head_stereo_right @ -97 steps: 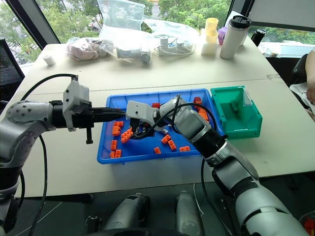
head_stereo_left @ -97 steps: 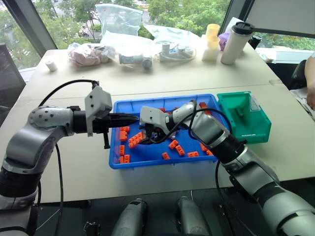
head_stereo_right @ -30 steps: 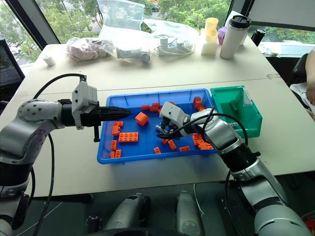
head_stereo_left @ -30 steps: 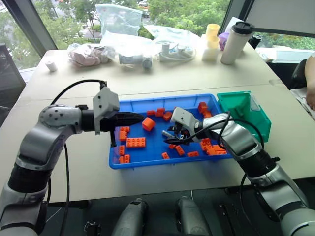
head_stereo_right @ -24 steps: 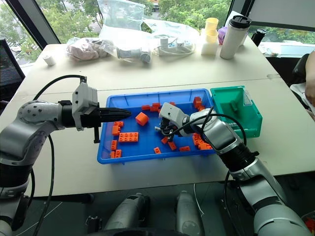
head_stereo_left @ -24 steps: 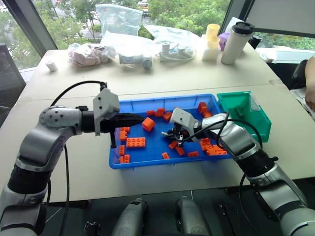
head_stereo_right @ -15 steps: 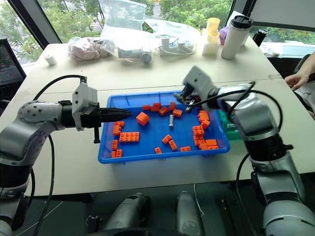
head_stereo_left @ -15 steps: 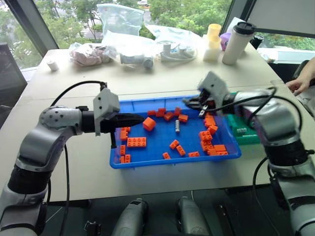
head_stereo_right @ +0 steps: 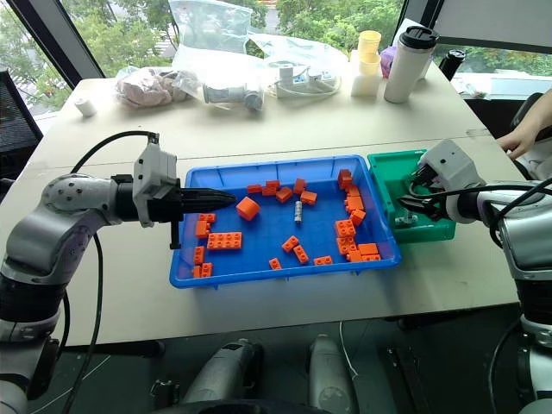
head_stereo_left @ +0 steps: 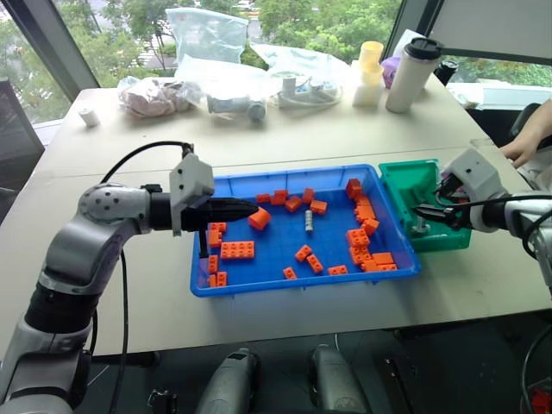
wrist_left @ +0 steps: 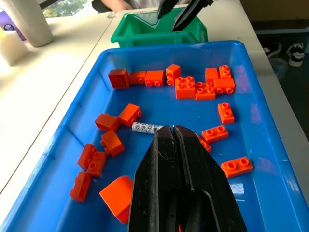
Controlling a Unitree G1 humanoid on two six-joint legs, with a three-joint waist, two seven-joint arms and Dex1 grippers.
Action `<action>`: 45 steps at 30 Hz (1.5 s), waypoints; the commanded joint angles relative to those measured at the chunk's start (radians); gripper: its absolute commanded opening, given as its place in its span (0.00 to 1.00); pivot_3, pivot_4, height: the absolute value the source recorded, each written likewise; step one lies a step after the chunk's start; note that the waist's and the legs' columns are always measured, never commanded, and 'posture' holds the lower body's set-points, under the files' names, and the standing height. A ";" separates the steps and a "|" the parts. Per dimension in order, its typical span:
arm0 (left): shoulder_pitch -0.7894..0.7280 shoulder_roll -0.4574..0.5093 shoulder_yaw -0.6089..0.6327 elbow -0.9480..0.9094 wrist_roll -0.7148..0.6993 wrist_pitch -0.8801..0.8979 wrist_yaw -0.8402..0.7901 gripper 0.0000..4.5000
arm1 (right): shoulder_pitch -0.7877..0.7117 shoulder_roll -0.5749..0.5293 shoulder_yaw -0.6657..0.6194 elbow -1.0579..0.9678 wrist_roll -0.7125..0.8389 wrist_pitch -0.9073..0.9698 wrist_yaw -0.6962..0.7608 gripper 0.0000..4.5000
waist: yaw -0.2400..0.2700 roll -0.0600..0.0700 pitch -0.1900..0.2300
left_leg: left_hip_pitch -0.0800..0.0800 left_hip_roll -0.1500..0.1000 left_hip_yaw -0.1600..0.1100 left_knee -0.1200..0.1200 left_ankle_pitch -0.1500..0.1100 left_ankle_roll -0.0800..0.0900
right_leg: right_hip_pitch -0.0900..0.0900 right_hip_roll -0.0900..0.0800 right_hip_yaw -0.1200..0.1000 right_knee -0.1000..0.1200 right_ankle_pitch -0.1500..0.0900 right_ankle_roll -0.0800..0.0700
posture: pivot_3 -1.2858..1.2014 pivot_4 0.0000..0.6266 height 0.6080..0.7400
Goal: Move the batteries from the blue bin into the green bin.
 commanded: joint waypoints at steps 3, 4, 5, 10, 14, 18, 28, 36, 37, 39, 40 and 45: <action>-0.007 0.009 0.015 -0.039 -0.004 -0.007 0.002 0.00 | -0.138 0.061 0.009 -0.144 0.091 0.046 0.004 0.99 | -0.003 0.000 0.000 | 0.000 0.000 0.000 0.000 0.000 0.000 | 0.000 0.000 0.000 0.000 0.000 0.000 | 0.52 0.24 1.00; -0.006 0.010 0.016 -0.042 -0.005 -0.005 0.004 0.00 | -0.156 0.091 0.039 -0.173 0.110 0.066 0.004 0.99 | -0.003 0.000 0.000 | 0.000 0.000 0.000 0.000 0.000 0.000 | 0.000 0.000 0.000 0.000 0.000 0.000 | 0.52 0.24 1.00; -0.006 0.010 0.016 -0.043 -0.005 -0.004 0.005 0.00 | -0.167 0.118 0.069 -0.198 0.123 0.078 0.005 0.99 | -0.002 0.000 0.000 | 0.000 0.000 0.000 0.000 0.000 0.000 | 0.000 0.000 0.000 0.000 0.000 0.000 | 0.52 0.24 1.00; -0.008 0.013 0.022 -0.055 -0.007 0.006 0.014 0.00 | -0.178 0.256 0.231 -0.240 0.125 0.134 -0.053 0.99 | 0.004 0.000 0.000 | 0.000 -0.001 -0.002 0.001 0.000 0.000 | 0.001 -0.001 -0.001 0.000 0.000 0.000 | 0.52 0.24 1.00; 0.000 0.020 0.029 -0.065 -0.010 0.014 0.021 0.00 | -0.177 0.343 0.319 -0.222 0.097 0.175 -0.128 0.99 | 0.004 0.000 0.000 | -0.001 -0.001 -0.002 0.001 0.000 0.000 | 0.000 -0.001 -0.001 0.000 0.000 0.000 | 0.52 0.24 1.00; 0.008 0.028 0.035 -0.070 -0.010 0.018 0.028 0.00 | -0.178 0.404 0.363 -0.194 0.095 0.209 -0.172 0.99 | 0.000 0.000 0.000 | -0.001 -0.001 -0.002 0.001 0.000 0.000 | 0.000 0.000 -0.001 0.000 0.000 0.000 | 0.52 0.24 1.00; 0.008 0.031 0.031 -0.062 -0.004 0.013 0.033 0.00 | -0.186 0.512 0.405 -0.067 0.055 0.236 -0.269 0.99 | -0.001 0.000 0.000 | -0.001 -0.001 -0.002 0.001 0.000 -0.001 | 0.000 0.000 -0.001 0.000 0.000 0.000 | 0.52 0.24 1.00; 0.010 0.029 0.029 -0.060 0.000 0.006 0.037 0.00 | -0.222 0.567 0.419 0.023 0.014 0.188 -0.298 0.48 | -0.001 0.000 0.000 | 0.000 -0.001 -0.002 0.001 0.000 -0.001 | 0.000 0.000 -0.001 0.001 0.000 0.000 | 0.52 0.24 1.00; 0.010 0.028 0.029 -0.062 0.000 0.006 0.038 0.00 | -0.219 0.567 0.423 0.017 0.016 0.186 -0.292 0.35 | -0.001 0.000 0.000 | 0.000 -0.001 -0.002 0.001 0.000 -0.001 | 0.000 0.000 -0.001 0.001 0.000 0.000 | 0.52 0.24 1.00; 0.011 0.027 0.029 -0.063 0.001 0.005 0.040 0.00 | -0.213 0.564 0.429 0.006 0.017 0.184 -0.280 0.12 | -0.002 0.000 0.000 | 0.000 -0.001 -0.002 0.001 0.000 -0.001 | 0.000 0.000 -0.001 0.001 0.000 0.000 | 0.52 0.24 1.00; 0.011 0.027 0.029 -0.064 0.001 0.005 0.041 0.00 | -0.211 0.560 0.432 0.001 0.014 0.183 -0.278 0.01 | -0.003 0.000 0.000 | 0.000 -0.001 -0.002 0.001 0.000 -0.001 | 0.000 0.001 -0.001 0.001 0.000 0.000 | 0.52 0.24 1.00; 0.014 0.030 0.030 -0.068 -0.002 0.007 0.041 0.00 | -0.243 0.502 0.360 -0.082 0.011 0.192 -0.276 0.01 | -0.002 0.000 0.000 | 0.000 -0.001 -0.002 0.001 0.000 -0.001 | -0.001 0.001 -0.001 0.001 0.000 0.000 | 0.52 0.24 1.00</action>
